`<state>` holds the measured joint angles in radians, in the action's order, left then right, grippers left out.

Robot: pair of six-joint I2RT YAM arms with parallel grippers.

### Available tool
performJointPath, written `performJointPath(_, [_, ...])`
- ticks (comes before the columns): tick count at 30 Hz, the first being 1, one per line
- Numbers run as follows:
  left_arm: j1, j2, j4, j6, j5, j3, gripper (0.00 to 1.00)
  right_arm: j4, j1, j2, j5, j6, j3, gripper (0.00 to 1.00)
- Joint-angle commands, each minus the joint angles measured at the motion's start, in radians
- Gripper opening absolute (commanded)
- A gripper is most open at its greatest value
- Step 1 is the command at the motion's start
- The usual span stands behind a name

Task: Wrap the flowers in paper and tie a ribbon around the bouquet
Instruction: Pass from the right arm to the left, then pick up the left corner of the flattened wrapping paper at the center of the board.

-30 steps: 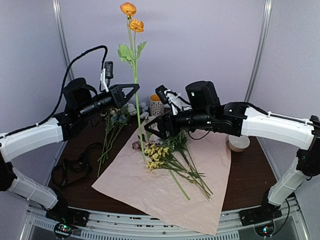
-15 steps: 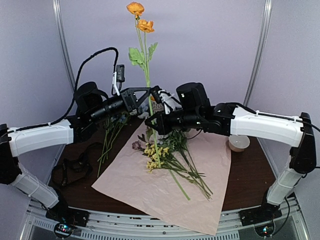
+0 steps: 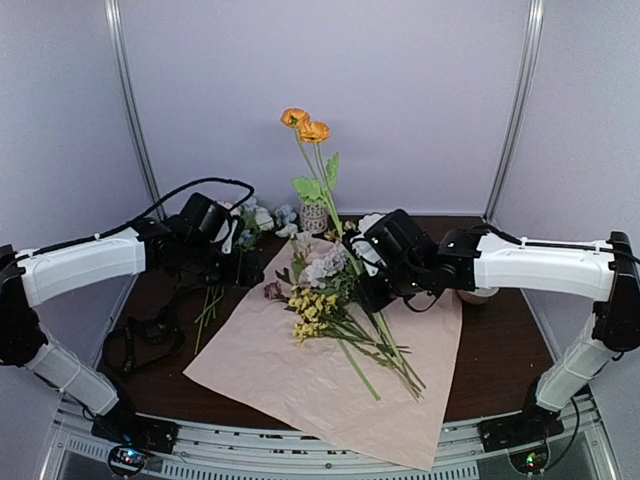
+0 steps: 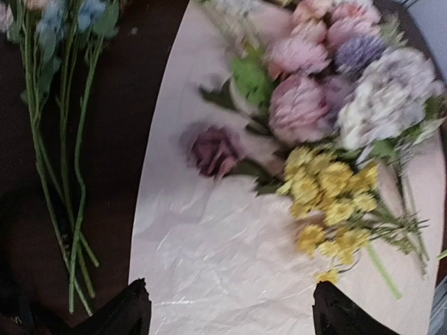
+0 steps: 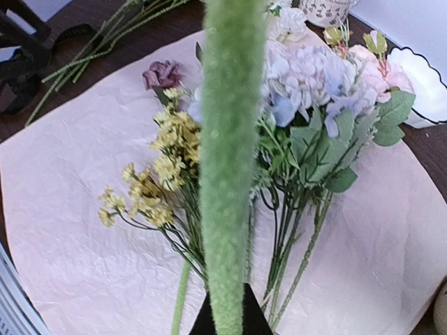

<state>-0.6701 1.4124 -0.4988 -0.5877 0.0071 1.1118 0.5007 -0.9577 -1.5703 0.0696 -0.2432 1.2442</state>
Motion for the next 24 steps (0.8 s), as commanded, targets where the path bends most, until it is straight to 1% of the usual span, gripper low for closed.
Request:
performJointPath(1, [0.004,0.073,-0.351,0.033,-0.014,-0.09,0.84,0.101,0.0,0.036,0.111,0.051,-0.035,0.0])
performJointPath(6, [0.004,0.055,-0.36,0.016,0.033,-0.209,0.9,0.104,-0.003,-0.015,0.077,0.066,-0.057,0.0])
performJointPath(8, [0.004,0.053,-0.36,0.013,0.059,-0.238,0.96,0.096,-0.011,-0.042,0.053,0.063,-0.046,0.0])
performJointPath(9, [0.003,0.054,-0.36,0.012,0.067,-0.252,0.97,0.094,-0.014,-0.053,0.042,0.06,-0.038,0.0])
performJointPath(14, [0.004,0.071,-0.367,0.008,0.091,-0.315,0.98,0.104,-0.018,-0.094,0.064,0.023,-0.024,0.0])
performJointPath(19, [0.002,0.127,-0.316,0.027,0.134,-0.358,0.97,0.108,-0.018,-0.152,0.068,-0.008,-0.016,0.0])
performJointPath(21, [0.003,0.15,-0.294,0.033,0.152,-0.36,0.93,0.118,-0.019,-0.176,0.071,-0.018,-0.006,0.0])
performJointPath(22, [0.002,0.158,-0.289,0.038,0.154,-0.359,0.88,0.119,-0.018,-0.179,0.07,-0.02,-0.003,0.0])
performJointPath(24, [0.002,0.166,-0.286,0.048,0.145,-0.359,0.74,0.116,-0.018,-0.177,0.066,-0.022,-0.003,0.0])
